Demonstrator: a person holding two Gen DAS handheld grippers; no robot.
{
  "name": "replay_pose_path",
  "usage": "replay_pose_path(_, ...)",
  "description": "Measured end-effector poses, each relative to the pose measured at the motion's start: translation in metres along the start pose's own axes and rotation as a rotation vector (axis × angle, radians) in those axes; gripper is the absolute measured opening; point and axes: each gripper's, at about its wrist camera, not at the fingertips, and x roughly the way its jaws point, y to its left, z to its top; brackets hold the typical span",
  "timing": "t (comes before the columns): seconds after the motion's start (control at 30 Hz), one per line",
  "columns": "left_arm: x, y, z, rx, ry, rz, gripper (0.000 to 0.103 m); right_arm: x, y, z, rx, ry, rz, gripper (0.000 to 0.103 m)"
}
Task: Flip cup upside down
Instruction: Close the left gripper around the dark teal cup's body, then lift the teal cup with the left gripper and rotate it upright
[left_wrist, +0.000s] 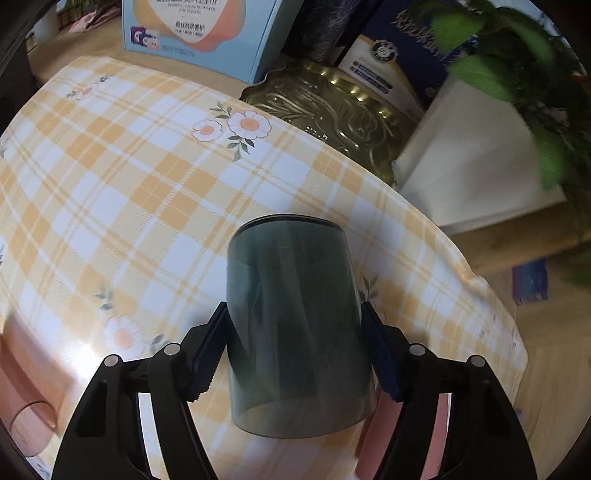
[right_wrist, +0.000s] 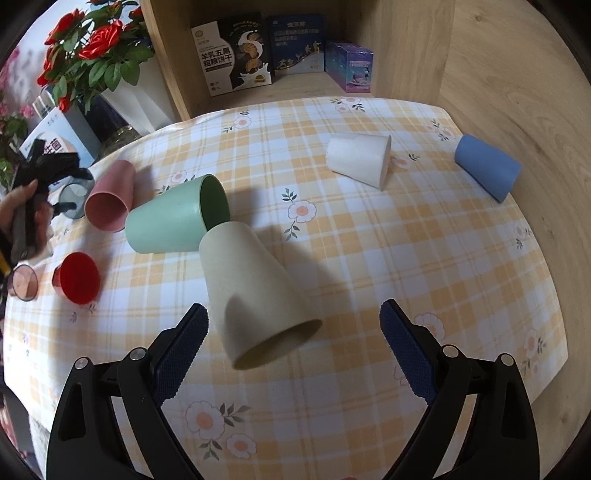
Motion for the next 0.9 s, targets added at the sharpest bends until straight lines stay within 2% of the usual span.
replay_pose_path(0.23, -0.062, 0.006, -0.019, 0.077, -0.033, -0.042, 0.067, -0.014, -0.005, -0.011, 0.040, -0.025, 0.015, 0.091)
replay_pose_path(0.43, -0.114, 0.003, -0.069, 0.128, -0.011, -0.114, 0.067, -0.026, -0.014, -0.021, 0.075, -0.037, 0.029, 0.091)
replay_pose_path(0.5, -0.136, -0.006, -0.101, 0.173, -0.004, -0.154, 0.067, -0.031, -0.017, -0.023, 0.080, -0.047, 0.026, 0.091)
replay_pose_path(0.53, -0.140, -0.008, -0.109, 0.183, -0.003, -0.162, 0.067, -0.033, -0.020, -0.024, 0.085, -0.054, 0.023, 0.091)
replay_pose_path(0.67, -0.157, -0.027, -0.173, 0.275, 0.029, -0.233, 0.067, -0.035, -0.030, -0.026, 0.097, -0.064, 0.006, 0.091)
replay_pose_path(0.73, -0.156, -0.037, -0.210, 0.322, 0.055, -0.264, 0.067, -0.034, -0.035, -0.026, 0.098, -0.064, -0.005, 0.091)
replay_pose_path(0.9, -0.133, -0.049, -0.267, 0.360, 0.088, -0.287, 0.067, -0.034, -0.044, -0.026, 0.104, -0.064, -0.021, 0.091)
